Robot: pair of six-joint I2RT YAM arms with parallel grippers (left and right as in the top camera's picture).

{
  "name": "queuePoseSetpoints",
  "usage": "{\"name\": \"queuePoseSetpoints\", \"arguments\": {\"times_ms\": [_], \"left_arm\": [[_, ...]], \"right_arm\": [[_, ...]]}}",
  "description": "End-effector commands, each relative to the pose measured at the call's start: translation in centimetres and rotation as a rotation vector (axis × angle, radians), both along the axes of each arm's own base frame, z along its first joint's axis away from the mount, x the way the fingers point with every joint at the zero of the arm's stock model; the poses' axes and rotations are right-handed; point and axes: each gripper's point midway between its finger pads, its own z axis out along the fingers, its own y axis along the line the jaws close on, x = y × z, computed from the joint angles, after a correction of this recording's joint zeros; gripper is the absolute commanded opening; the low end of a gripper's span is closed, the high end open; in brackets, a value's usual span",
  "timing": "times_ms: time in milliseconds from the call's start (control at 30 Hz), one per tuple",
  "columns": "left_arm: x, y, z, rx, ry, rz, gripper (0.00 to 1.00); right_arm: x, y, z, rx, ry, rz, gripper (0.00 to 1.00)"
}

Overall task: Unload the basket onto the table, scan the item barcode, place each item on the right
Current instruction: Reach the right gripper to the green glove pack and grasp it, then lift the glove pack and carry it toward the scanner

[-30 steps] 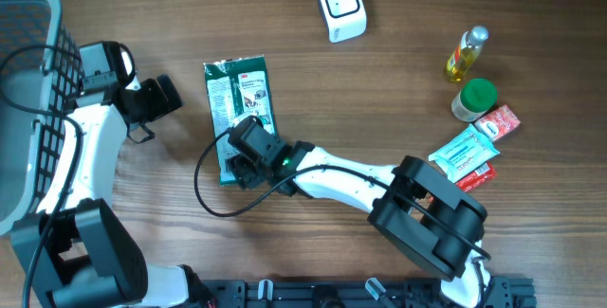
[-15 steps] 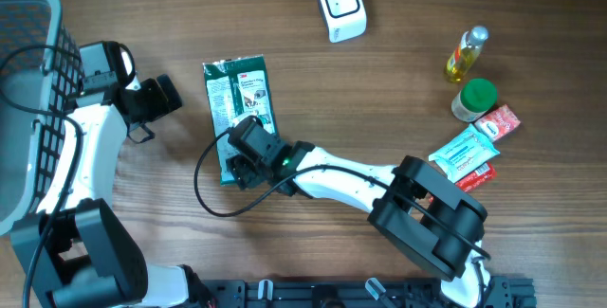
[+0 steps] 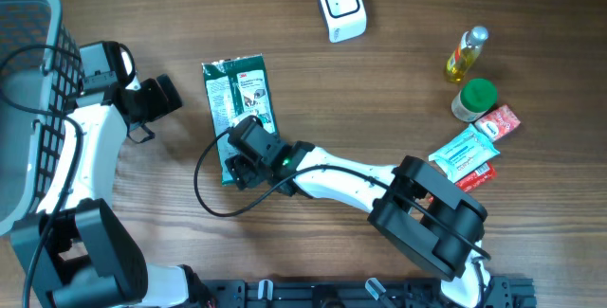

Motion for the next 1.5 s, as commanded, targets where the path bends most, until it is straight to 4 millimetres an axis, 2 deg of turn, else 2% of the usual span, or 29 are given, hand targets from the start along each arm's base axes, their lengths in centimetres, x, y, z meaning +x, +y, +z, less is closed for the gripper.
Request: {"name": "queuePoseSetpoints", "arguments": {"times_ms": [0,33,100,167,233,300,400,467,533,567,633,667,733,767,800,833,900,967,1033,1100,1133,1200,1233,1267,1300,1333,1400,1467], "left_arm": [[0.0,0.0,-0.1,-0.003,0.003,-0.011,1.0],[0.0,0.0,-0.2,-0.003,0.003,-0.011,1.0],[0.0,0.0,-0.2,-0.003,0.003,-0.011,1.0],[0.0,0.0,-0.2,-0.003,0.003,-0.011,1.0],[0.0,0.0,-0.2,-0.003,0.003,-0.011,1.0],[0.0,0.0,-0.2,-0.003,0.003,-0.011,1.0],[0.0,0.0,-0.2,-0.003,0.003,-0.011,1.0],[0.0,0.0,-0.2,-0.003,0.003,-0.011,1.0],[0.0,0.0,-0.2,-0.003,0.003,-0.011,1.0],[0.0,0.0,-0.2,-0.003,0.003,-0.011,1.0],[0.0,0.0,-0.2,-0.003,0.003,-0.011,1.0],[0.0,0.0,-0.2,-0.003,0.003,-0.011,1.0],[0.0,0.0,-0.1,-0.003,0.003,-0.011,1.0],[0.0,0.0,-0.2,-0.003,0.003,-0.011,1.0],[0.0,0.0,-0.2,-0.003,0.003,-0.011,1.0],[0.0,0.0,-0.2,-0.003,0.003,-0.011,1.0],[0.0,0.0,-0.2,-0.003,0.003,-0.011,1.0],[0.0,0.0,-0.2,-0.003,0.003,-0.011,1.0],[0.0,0.0,-0.2,-0.003,0.003,-0.011,1.0],[0.0,0.0,-0.2,-0.003,0.003,-0.011,1.0],[0.0,0.0,-0.2,-0.003,0.003,-0.011,1.0],[0.0,0.0,-0.2,-0.003,0.003,-0.011,1.0],[0.0,0.0,-0.2,-0.003,0.003,-0.011,1.0],[0.0,0.0,-0.2,-0.003,0.003,-0.011,1.0],[0.0,0.0,-0.2,-0.003,0.003,-0.011,1.0],[0.0,0.0,-0.2,-0.003,0.003,-0.011,1.0],[0.0,0.0,-0.2,-0.003,0.003,-0.011,1.0],[0.0,0.0,-0.1,-0.003,0.003,-0.011,1.0]], "right_arm": [[1.1,-0.6,0.6,-0.002,-0.023,-0.03,0.78],[2.0,-0.7,2.2,0.023,-0.047,-0.034,0.75],[3.9,-0.9,7.0,0.133,-0.02,-0.033,0.69],[5.1,-1.6,9.0,0.167,0.051,-0.032,0.67],[6.7,-2.5,9.4,0.153,0.016,-0.073,0.67],[7.6,-2.0,9.4,0.151,-0.051,-0.039,0.67],[8.0,1.5,8.5,0.203,-0.148,0.046,0.67],[8.1,2.3,5.8,0.188,-0.143,0.063,0.72],[8.0,2.1,2.5,0.149,-0.108,0.061,0.73],[7.9,1.1,0.3,0.095,-0.075,0.041,0.72],[7.5,-1.0,-1.2,0.014,-0.012,-0.018,0.67],[7.0,-2.7,-1.8,-0.033,0.051,-0.085,0.67],[4.9,-6.1,-2.7,-0.129,0.199,-0.174,0.66],[2.9,-7.6,-2.9,-0.175,0.3,-0.189,0.66],[1.8,-8.6,-2.8,-0.212,0.348,-0.191,0.66],[0.3,-10.2,-1.9,-0.269,0.396,-0.205,0.63],[-0.3,-10.8,1.1,-0.262,0.387,-0.204,0.63],[0.8,-10.6,4.5,-0.207,0.299,-0.212,0.66],[3.1,-12.2,8.4,-0.213,0.125,-0.286,0.71],[4.1,-14.1,10.2,-0.235,0.048,-0.411,0.95],[3.9,-14.0,10.2,-0.212,0.076,-0.443,1.0],[2.6,-13.1,9.4,-0.142,0.186,-0.501,1.0],[1.4,-12.3,9.0,-0.111,0.259,-0.475,1.0],[0.8,-12.3,8.4,-0.113,0.289,-0.466,0.95],[0.3,-12.9,7.6,-0.132,0.307,-0.489,0.77],[-0.3,-13.6,6.5,-0.142,0.342,-0.565,0.7],[-1.7,-15.6,3.9,-0.165,0.408,-0.741,0.69],[-2.1,-15.9,2.6,-0.166,0.409,-0.733,0.69]]}}
